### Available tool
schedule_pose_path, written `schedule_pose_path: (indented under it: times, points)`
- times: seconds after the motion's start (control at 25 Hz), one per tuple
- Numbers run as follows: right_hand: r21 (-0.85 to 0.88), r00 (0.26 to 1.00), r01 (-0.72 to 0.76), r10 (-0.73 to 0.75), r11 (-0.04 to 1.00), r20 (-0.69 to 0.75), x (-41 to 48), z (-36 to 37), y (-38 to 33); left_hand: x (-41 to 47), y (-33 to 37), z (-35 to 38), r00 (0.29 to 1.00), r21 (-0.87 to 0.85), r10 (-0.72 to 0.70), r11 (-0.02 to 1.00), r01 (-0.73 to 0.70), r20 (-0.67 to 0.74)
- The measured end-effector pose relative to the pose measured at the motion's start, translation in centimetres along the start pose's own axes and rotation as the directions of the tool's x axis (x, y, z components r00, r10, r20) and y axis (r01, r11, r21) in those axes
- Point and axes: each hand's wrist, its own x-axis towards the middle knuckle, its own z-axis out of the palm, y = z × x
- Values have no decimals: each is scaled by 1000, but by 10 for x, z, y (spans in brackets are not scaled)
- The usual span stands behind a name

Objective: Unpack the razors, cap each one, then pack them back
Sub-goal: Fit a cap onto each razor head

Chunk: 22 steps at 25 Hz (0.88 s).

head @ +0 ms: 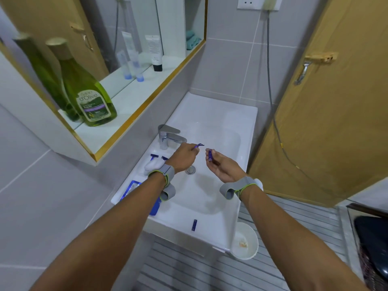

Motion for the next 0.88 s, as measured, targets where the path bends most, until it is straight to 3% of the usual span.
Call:
schedule_pose_path:
  times: [0.12,0.28,0.88]
  points:
    - [-1,999,-2,2,1000,34,1,3,-3,0,0,-8,986,209,165,965,-156,-26]
    - [-18,999,5,-4,1000,51,1,1,-8,0,-2,-6,961,213,260,948,-236,-92]
    - [-15,999,32,-31,999,35,2,-8,-19,8,7,2,957,244,279,937,-251,-85]
